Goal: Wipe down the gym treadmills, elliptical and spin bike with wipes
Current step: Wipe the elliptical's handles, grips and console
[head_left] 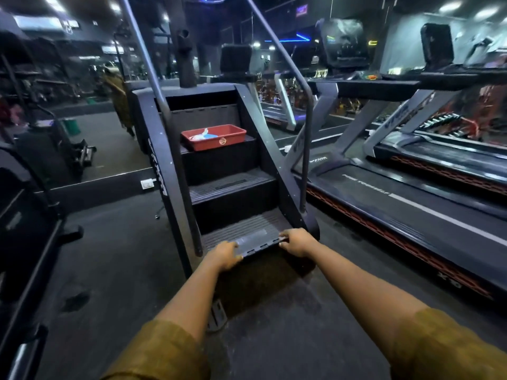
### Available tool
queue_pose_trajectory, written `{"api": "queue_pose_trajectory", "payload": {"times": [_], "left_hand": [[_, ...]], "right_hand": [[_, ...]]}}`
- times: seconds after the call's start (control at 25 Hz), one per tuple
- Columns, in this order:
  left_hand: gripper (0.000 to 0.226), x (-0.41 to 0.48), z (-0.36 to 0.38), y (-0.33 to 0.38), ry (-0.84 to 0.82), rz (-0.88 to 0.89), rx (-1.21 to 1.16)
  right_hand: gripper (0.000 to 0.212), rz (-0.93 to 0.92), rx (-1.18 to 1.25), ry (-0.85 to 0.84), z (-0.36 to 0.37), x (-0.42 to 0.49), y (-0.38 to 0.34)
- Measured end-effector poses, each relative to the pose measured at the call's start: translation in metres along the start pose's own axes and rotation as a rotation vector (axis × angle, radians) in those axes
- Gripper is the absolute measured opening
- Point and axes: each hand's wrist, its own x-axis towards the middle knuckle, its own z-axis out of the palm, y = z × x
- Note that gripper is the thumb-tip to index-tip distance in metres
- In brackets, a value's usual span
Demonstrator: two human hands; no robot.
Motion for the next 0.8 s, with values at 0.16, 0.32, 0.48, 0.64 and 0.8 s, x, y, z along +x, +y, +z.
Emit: {"api": "queue_pose_trajectory", "payload": {"times": [0.16, 0.32, 0.48, 0.64, 0.8], "left_hand": [[0.056, 0.112, -0.039, 0.001, -0.010, 0.007, 0.019], [0.054, 0.220, -0.078, -0.012, 0.074, -0.035, -0.010], [0.051, 0.318, -0.125, -0.026, 0.125, -0.129, -0.033], [0.054, 0.380, -0.163, -0.053, 0.185, -0.268, -0.087], [0.053, 0.432, -0.190, -0.090, 0.232, -0.375, -0.108]], "right_hand": [[0.047, -0.027, -0.041, -0.005, -0.043, 0.107, 0.010], [0.048, -0.094, -0.065, 0.032, -0.082, 0.232, 0.022], [0.047, -0.200, -0.109, 0.043, -0.131, 0.362, 0.019], [0.044, -0.312, -0.068, 0.060, -0.172, 0.480, -0.004], [0.043, -0.383, 0.057, 0.018, -0.177, 0.574, -0.032]]}}
